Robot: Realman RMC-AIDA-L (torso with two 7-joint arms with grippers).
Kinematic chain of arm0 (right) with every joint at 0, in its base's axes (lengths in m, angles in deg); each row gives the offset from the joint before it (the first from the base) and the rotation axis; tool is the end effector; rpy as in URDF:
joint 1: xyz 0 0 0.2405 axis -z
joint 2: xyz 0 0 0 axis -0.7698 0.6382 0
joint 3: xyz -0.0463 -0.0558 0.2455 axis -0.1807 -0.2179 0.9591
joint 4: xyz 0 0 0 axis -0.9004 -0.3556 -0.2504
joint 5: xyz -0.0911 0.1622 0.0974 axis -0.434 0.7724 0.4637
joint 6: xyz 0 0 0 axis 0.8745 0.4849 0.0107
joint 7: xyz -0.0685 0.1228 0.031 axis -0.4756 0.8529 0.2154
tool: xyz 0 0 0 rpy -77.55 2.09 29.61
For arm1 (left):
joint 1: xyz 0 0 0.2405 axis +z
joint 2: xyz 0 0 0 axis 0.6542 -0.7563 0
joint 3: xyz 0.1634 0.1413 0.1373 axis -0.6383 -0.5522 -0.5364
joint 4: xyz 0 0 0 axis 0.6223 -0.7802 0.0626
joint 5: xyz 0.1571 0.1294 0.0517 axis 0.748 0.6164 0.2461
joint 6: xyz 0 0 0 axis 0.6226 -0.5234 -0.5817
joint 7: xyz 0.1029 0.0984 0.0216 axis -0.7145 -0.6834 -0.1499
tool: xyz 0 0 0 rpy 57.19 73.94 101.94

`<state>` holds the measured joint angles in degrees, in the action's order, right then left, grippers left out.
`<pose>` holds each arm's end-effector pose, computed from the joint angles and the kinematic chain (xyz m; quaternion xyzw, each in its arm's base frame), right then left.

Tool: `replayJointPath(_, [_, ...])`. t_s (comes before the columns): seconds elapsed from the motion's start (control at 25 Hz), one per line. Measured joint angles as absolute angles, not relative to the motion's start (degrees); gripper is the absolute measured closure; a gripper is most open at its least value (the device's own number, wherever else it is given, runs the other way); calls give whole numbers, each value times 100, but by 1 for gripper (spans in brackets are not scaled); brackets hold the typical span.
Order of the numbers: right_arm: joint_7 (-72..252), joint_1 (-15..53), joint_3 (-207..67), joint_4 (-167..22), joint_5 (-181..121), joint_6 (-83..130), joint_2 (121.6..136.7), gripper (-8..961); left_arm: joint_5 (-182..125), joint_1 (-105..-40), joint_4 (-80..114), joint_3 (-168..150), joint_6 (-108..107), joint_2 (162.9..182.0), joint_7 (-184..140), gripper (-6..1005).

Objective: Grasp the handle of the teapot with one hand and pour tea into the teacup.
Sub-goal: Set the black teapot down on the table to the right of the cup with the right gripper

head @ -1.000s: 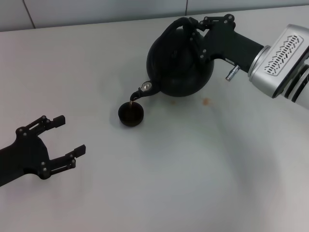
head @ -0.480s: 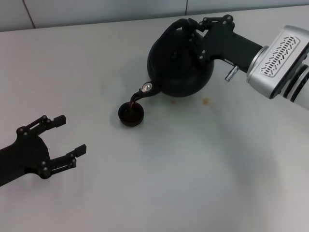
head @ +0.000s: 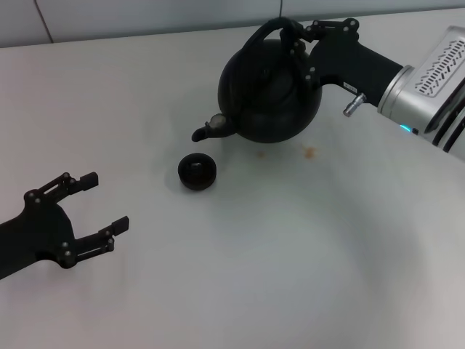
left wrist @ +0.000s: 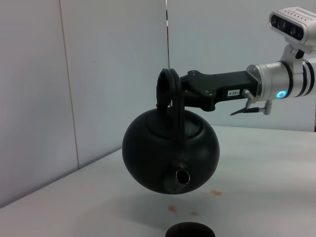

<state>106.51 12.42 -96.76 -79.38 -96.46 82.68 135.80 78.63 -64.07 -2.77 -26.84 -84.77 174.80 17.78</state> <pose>0.2556 0.3850 -0.0272 -0.8567 0.0213 0.2602 0.4448 -0.3225 0.2678 -0.0123 -0.9303 -0.0913 -0.2648 0.2367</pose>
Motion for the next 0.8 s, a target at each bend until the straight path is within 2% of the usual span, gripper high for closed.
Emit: replayJointPath(0.8, [12174, 1659, -9611, -7856, -9050, 8304, 13594, 861, 7859, -6424, -298, -2703, -8477, 17472, 1764, 144])
